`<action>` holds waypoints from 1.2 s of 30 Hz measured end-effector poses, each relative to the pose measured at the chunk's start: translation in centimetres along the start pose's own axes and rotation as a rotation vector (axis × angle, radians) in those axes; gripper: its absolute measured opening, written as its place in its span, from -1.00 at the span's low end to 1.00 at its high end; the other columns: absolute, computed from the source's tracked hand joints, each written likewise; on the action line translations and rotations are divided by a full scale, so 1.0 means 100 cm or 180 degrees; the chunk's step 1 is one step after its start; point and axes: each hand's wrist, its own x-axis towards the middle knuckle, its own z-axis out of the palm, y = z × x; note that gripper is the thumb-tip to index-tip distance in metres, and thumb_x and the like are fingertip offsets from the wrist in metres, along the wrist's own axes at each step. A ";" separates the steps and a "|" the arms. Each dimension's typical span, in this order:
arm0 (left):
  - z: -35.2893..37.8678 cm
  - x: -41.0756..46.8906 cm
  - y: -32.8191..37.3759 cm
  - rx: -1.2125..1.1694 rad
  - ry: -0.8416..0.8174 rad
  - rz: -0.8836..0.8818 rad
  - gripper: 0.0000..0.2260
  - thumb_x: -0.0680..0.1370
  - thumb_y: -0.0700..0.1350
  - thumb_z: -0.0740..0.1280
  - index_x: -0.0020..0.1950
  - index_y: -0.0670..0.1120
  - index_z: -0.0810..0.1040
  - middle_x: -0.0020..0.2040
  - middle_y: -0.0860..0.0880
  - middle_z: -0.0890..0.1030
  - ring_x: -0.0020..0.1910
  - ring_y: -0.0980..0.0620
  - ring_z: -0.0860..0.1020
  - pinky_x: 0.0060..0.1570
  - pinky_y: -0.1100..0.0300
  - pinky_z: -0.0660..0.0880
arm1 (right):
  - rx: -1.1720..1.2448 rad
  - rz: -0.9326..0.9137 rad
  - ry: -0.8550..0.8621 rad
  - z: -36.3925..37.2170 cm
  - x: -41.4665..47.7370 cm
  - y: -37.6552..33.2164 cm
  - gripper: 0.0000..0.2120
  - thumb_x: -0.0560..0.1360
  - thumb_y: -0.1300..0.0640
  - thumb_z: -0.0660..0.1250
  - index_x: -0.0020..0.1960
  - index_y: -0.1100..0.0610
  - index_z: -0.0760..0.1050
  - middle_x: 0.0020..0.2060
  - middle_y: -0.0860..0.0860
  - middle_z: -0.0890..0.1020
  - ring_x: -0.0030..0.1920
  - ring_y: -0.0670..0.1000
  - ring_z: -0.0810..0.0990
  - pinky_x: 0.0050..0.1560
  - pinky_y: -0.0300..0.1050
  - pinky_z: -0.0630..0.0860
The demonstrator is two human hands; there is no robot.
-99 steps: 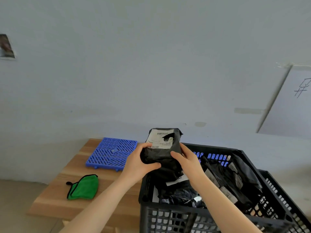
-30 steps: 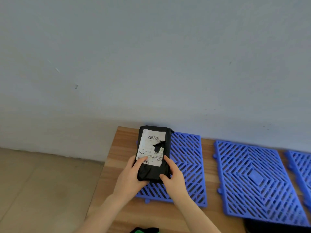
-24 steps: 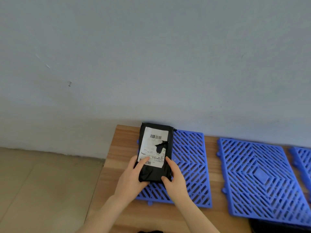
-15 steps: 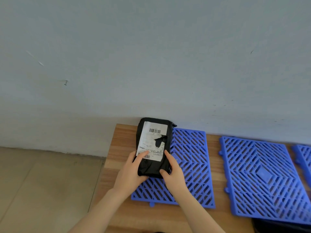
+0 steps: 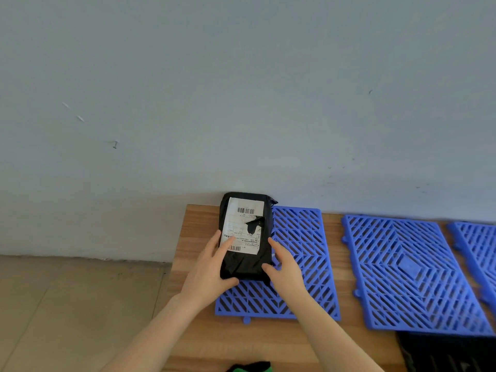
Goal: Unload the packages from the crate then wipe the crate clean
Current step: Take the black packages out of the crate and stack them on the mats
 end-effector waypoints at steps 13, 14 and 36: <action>-0.026 -0.013 0.128 -0.0220 0.0512 0.0770 -0.56 0.57 -0.05 0.37 0.43 0.08 0.37 0.26 0.13 0.48 0.24 0.18 0.45 0.17 0.30 0.39 | 0.0024 -0.0102 0.0763 -0.110 -0.091 -0.029 -0.56 0.56 0.14 0.31 0.41 -0.05 0.34 0.29 -0.08 0.49 0.20 -0.11 0.48 -0.08 -0.34 0.49; -0.024 -0.017 0.143 -0.0274 0.0516 0.0829 -0.57 0.57 -0.04 0.36 0.42 0.09 0.37 0.23 0.14 0.50 0.21 0.20 0.46 0.16 0.29 0.41 | 0.0004 -0.0178 0.0813 -0.121 -0.101 -0.032 -0.57 0.57 0.15 0.31 0.41 -0.03 0.34 0.27 -0.08 0.50 0.14 -0.13 0.49 -0.15 -0.38 0.48; 0.161 -0.174 0.458 -0.0696 -0.0204 0.1734 -0.62 0.49 -0.03 0.45 0.27 0.16 0.48 0.11 0.16 0.53 0.00 0.28 0.56 0.01 0.33 0.50 | -0.0311 -0.0240 0.1846 -0.376 -0.368 0.124 -0.59 0.56 0.15 0.29 0.39 -0.01 0.39 0.23 -0.07 0.53 0.19 -0.10 0.47 0.12 -0.28 0.33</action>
